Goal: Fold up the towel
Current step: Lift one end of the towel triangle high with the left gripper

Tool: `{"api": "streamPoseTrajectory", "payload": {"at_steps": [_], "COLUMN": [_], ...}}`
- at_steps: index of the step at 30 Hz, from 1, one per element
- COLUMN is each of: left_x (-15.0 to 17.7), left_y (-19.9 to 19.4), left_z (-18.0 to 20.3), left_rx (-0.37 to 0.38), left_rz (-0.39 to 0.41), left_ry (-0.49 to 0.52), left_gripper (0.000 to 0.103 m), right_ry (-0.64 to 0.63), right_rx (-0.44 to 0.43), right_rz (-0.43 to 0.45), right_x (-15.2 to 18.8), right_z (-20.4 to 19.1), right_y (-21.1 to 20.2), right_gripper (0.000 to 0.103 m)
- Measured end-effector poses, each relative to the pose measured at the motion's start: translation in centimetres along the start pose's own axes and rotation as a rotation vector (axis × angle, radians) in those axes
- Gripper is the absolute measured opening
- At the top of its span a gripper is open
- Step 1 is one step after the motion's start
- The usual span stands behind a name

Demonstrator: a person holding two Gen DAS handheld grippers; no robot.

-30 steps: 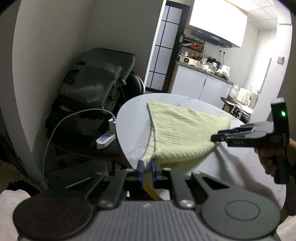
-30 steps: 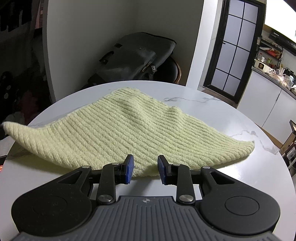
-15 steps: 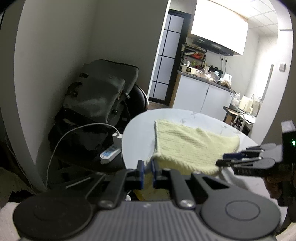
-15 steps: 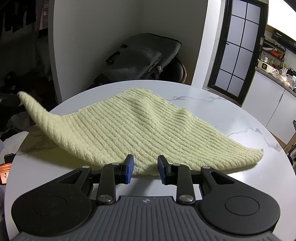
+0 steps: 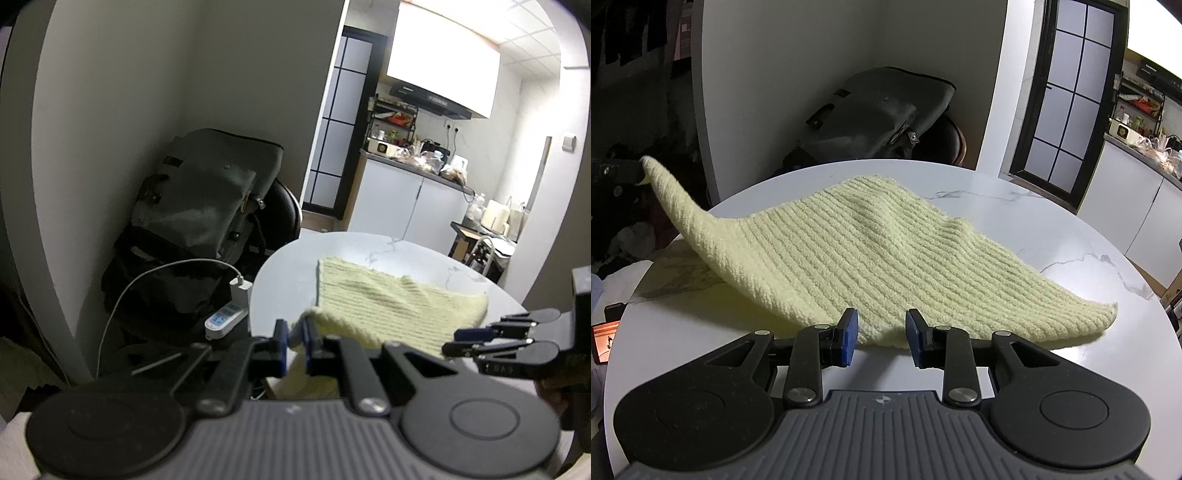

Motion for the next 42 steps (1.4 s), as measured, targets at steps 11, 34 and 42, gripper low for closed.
{"api": "streamPoseTrajectory", "payload": {"at_steps": [11, 34, 42], "left_x": [-2.3, -4.5, -5.5], "left_y": [1.2, 2.2, 1.9], "left_z": [3.6, 7.5, 9.2], "left_rx": [0.061, 0.133, 0.175], "left_rz": [0.059, 0.126, 0.146], "left_ry": [0.010, 0.006, 0.028], "left_gripper": [0.009, 0.009, 0.009], "right_ry": [0.030, 0.049, 0.057], "right_rx": [-0.004, -0.022, -0.026], "right_rz": [0.028, 0.040, 0.039], "right_x": [0.7, 1.5, 1.6], "right_z": [0.0, -3.2, -3.5], "right_y": [-0.2, -1.4, -1.6], "right_gripper": [0.032, 0.032, 0.032]}}
Point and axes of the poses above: each gripper's, at about its wrist camera, not at the fingertips, and y roughly the way its jaws point, z to its right, x to its underside, the point moved 6 cm from there along y, roughly the way its jaws point, and after that the axes turned 6 degrees about z, right-handed, at the moved point
